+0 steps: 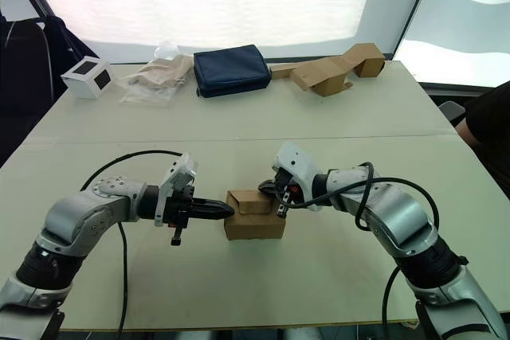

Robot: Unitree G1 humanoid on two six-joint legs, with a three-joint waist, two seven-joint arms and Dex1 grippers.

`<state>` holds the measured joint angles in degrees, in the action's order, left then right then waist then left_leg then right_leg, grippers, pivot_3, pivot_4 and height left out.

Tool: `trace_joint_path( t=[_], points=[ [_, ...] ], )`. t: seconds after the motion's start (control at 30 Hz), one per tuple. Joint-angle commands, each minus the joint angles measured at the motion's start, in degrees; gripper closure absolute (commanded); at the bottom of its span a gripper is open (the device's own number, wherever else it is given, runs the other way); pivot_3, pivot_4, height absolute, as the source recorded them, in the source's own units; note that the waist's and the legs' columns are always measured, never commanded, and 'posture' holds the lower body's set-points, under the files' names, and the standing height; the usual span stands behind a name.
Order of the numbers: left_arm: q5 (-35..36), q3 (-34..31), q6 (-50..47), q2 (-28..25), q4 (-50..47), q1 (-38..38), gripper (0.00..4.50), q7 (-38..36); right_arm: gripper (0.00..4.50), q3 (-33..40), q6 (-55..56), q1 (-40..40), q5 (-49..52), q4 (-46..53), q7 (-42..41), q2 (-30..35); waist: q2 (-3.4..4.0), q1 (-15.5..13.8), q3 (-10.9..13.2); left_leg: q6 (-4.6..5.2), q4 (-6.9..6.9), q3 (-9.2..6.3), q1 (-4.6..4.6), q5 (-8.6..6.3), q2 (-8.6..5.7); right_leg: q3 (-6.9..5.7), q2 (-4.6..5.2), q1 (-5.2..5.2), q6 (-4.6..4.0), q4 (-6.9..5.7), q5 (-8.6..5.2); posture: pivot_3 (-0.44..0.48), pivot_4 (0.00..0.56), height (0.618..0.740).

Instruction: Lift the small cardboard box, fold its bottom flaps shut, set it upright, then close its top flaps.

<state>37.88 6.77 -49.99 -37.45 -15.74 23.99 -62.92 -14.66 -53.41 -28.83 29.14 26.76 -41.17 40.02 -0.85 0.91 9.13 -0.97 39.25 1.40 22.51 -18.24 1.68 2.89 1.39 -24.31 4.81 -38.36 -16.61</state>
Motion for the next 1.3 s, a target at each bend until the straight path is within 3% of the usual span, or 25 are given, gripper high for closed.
trace_joint_path(
  t=[0.03,0.43,0.77,1.3],
  points=[
    [1.82,-2.94,0.06,1.32,0.59,2.92,4.48,1.53,4.50,1.90,0.20,0.29,0.25,2.22,-0.27,0.20,0.00,-0.03,0.00,0.00,0.00,0.00,0.00,0.00,0.00,0.00,0.00,0.00,0.00,0.00,0.00,0.000,0.150,0.740],
    [-7.36,3.68,8.89,7.69,8.90,6.53,4.48,4.58,4.50,4.26,1.48,1.40,0.57,4.39,0.47,-0.50,0.00,-0.04,0.00,0.00,0.00,0.00,0.00,0.00,-0.06,-0.01,0.03,0.01,0.01,0.00,0.00,0.000,0.150,0.740],
    [-7.50,2.61,9.21,8.11,9.81,6.80,4.48,3.42,4.50,8.57,1.64,5.99,4.26,11.83,-1.40,1.77,0.00,-0.16,0.00,0.00,0.00,-0.02,0.00,0.00,-0.06,-0.02,0.04,0.04,0.01,0.02,0.00,0.000,0.150,0.740],
    [-6.33,1.76,7.33,8.14,8.77,6.81,4.48,3.67,4.50,1.87,4.47,7.31,-0.64,10.95,-1.90,2.77,0.00,-0.12,0.00,0.00,0.00,-0.03,-0.02,0.00,-0.06,-0.02,0.02,0.04,0.01,0.02,0.00,0.000,0.150,0.740]
  ],
)
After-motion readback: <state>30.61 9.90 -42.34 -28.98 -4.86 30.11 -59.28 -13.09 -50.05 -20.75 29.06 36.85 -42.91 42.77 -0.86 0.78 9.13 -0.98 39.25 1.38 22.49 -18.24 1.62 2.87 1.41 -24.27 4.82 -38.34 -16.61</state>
